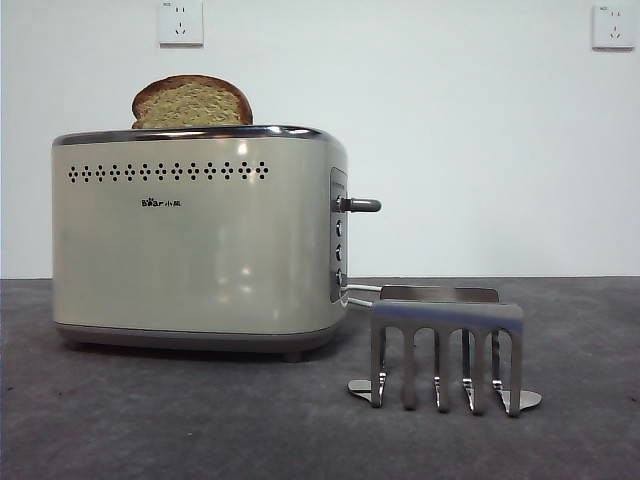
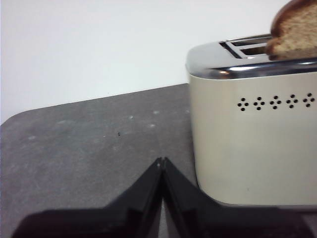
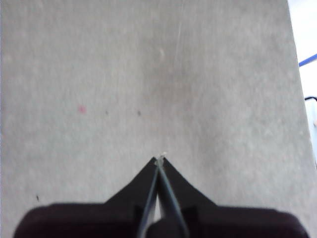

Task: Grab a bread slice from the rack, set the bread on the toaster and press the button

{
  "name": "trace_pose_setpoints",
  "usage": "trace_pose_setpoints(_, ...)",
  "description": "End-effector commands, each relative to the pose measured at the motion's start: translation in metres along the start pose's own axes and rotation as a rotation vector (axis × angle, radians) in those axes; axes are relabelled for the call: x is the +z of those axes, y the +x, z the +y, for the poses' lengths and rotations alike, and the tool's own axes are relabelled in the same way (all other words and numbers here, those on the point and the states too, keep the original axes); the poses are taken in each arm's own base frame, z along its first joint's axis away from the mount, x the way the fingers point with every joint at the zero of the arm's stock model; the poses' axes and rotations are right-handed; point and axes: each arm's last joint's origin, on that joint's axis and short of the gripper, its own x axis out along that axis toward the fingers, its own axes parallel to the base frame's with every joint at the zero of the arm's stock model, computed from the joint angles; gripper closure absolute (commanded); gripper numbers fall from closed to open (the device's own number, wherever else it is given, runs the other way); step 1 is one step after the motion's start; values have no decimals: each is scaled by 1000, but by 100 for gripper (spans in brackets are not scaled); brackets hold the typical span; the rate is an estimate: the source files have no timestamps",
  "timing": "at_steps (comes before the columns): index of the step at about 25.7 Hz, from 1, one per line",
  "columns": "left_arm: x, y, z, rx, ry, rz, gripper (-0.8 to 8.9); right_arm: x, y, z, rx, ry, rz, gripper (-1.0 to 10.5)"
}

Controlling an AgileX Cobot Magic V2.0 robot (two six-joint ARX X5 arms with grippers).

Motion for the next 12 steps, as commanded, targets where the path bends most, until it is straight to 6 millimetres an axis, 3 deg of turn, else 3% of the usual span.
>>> trace_pose_setpoints(1, -8, -2, 1, 14, -53, 34, 817, 3, 3, 2, 1, 13, -25, 946)
trace_pose_setpoints(12, -20, -10, 2, 10, -59, 140, 817, 9, 3, 2, 7, 41, -83, 946)
